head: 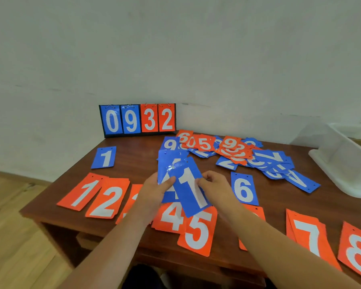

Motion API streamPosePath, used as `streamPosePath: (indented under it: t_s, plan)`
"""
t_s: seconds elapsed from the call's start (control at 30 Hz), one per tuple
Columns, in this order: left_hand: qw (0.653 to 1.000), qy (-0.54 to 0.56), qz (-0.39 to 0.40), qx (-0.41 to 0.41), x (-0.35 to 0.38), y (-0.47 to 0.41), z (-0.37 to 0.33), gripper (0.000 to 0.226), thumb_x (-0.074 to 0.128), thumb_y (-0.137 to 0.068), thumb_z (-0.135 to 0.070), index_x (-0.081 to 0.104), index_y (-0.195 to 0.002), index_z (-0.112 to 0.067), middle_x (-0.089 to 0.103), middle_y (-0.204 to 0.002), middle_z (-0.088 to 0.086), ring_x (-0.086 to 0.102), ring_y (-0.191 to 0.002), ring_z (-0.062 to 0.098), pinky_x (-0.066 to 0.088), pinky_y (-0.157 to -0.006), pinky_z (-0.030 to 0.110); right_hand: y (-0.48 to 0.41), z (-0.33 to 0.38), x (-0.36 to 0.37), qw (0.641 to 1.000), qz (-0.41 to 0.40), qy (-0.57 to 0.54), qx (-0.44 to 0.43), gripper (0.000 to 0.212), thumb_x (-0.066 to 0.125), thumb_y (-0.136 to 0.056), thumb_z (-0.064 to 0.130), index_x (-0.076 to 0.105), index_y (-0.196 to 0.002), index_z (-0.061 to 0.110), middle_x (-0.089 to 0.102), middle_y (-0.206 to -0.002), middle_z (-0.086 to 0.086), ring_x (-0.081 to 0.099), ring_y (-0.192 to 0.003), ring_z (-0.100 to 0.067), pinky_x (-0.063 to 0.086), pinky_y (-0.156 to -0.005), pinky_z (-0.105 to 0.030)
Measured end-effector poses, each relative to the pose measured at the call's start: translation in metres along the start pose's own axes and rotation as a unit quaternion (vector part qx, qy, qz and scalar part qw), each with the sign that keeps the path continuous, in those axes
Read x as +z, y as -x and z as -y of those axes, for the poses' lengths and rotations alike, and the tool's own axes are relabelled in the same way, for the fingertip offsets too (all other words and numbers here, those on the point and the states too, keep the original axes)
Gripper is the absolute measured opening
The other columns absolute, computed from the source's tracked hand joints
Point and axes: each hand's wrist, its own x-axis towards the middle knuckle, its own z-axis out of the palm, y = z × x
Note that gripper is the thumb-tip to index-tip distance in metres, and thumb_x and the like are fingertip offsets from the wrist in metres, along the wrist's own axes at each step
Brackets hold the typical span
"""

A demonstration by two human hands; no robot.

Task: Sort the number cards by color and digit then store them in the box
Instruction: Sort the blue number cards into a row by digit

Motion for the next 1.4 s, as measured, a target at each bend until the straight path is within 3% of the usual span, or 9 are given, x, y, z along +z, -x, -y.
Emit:
streamPosePath:
  t_s: [0.33, 0.53, 0.7, 0.8, 0.93, 1.13, 1.27, 1.33, 1.4]
  plan:
    - [0.997, -0.070, -0.007, 0.011, -0.053, -0.042, -0.007, 0.031, 0.070, -0.090, -0.019, 0.056, -0.117, -0.016, 0.071, -0.112, 0.004, 0.071, -0.095, 0.016, 0.060, -0.076, 0.029, -0.041, 0.033, 0.059, 0.959, 0.107, -0.253, 0.066, 0.017, 0.069, -0.090, 0.013, 0.066, -0.102, 0.002, 0.075, -0.096, -0.011, 0.074, -0.081, -0.027, 0.060, -0.062, -0.036]
    - [0.978, -0.183, -0.097, 0.028, -0.090, -0.076, -0.016, 0.029, 0.074, -0.087, -0.028, 0.062, -0.112, -0.018, 0.073, -0.106, 0.002, 0.070, -0.096, 0.018, 0.060, -0.082, 0.045, -0.071, 0.035, 0.094, 0.959, 0.074, -0.267, 0.059, 0.031, 0.077, -0.084, 0.021, 0.059, -0.099, 0.000, 0.074, -0.099, -0.015, 0.074, -0.086, -0.029, 0.059, -0.079, -0.052]
    - [0.979, -0.131, -0.152, 0.042, -0.145, -0.113, -0.028, 0.006, 0.068, -0.092, -0.024, 0.067, -0.092, -0.018, 0.075, -0.105, 0.004, 0.071, -0.098, 0.023, 0.058, -0.088, 0.049, -0.095, 0.036, 0.112, 0.968, 0.021, -0.247, 0.035, 0.022, 0.072, -0.088, 0.020, 0.064, -0.093, -0.001, 0.075, -0.094, -0.013, 0.069, -0.073, -0.024, 0.056, -0.060, -0.031]
    - [0.948, -0.211, -0.233, 0.048, -0.179, -0.138, -0.033, 0.010, 0.055, -0.098, -0.017, 0.064, -0.094, -0.018, 0.068, -0.095, 0.004, 0.065, -0.085, 0.023, 0.051, -0.071, 0.031, -0.105, 0.037, 0.119, 0.980, 0.017, -0.198, 0.029, 0.031, 0.073, -0.087, 0.025, 0.058, -0.087, -0.002, 0.073, -0.092, -0.017, 0.070, -0.072, -0.026, 0.054, -0.055, -0.027]
    - [0.908, -0.330, -0.258, -0.002, -0.209, -0.175, -0.034, 0.020, 0.043, -0.094, -0.005, 0.054, -0.078, -0.007, 0.058, -0.078, 0.012, 0.050, -0.077, 0.026, 0.030, -0.052, 0.029, -0.112, 0.037, 0.129, 0.988, 0.031, -0.148, 0.020, 0.033, 0.073, -0.087, 0.029, 0.050, -0.078, 0.008, 0.072, -0.092, -0.019, 0.073, -0.081, -0.030, 0.057, -0.062, -0.032]
    - [0.805, -0.537, -0.253, -0.021, -0.239, -0.212, -0.014, 0.030, 0.045, -0.100, -0.013, 0.061, -0.114, 0.008, 0.061, -0.122, 0.028, 0.055, -0.115, 0.043, 0.042, -0.094, 0.043, -0.112, 0.038, 0.138, 0.987, 0.073, -0.136, 0.034, 0.033, 0.072, -0.088, 0.028, 0.048, -0.082, 0.007, 0.074, -0.085, -0.006, 0.074, -0.072, -0.013, 0.061, -0.073, -0.045]
    - [0.723, -0.625, -0.290, -0.050, -0.242, -0.210, 0.001, 0.035, 0.048, -0.099, -0.024, 0.060, -0.119, 0.002, 0.051, -0.126, 0.025, 0.045, -0.118, 0.041, 0.038, -0.099, 0.044, -0.116, 0.034, 0.139, 0.988, 0.075, -0.131, 0.032, 0.032, 0.073, -0.087, 0.030, 0.050, -0.085, 0.008, 0.075, -0.091, -0.006, 0.074, -0.079, -0.014, 0.060, -0.077, -0.049]
    - [0.714, -0.625, -0.314, -0.011, -0.237, -0.207, -0.001, 0.034, 0.047, -0.098, -0.023, 0.062, -0.117, 0.000, 0.051, -0.123, 0.026, 0.044, -0.116, 0.042, 0.038, -0.097, 0.044, -0.116, 0.034, 0.136, 0.989, 0.075, -0.127, 0.033, 0.030, 0.073, -0.087, 0.030, 0.051, -0.087, 0.009, 0.075, -0.089, -0.005, 0.074, -0.078, -0.012, 0.060, -0.078, -0.049]
    - [0.750, -0.584, -0.304, 0.066, -0.221, -0.200, -0.009, 0.030, 0.046, -0.098, -0.023, 0.066, -0.109, -0.004, 0.059, -0.114, 0.021, 0.054, -0.108, 0.038, 0.043, -0.091, 0.042, -0.116, 0.033, 0.133, 0.989, 0.074, -0.122, 0.037, 0.032, 0.073, -0.087, 0.032, 0.051, -0.087, 0.009, 0.075, -0.087, -0.003, 0.074, -0.077, -0.011, 0.060, -0.079, -0.047]
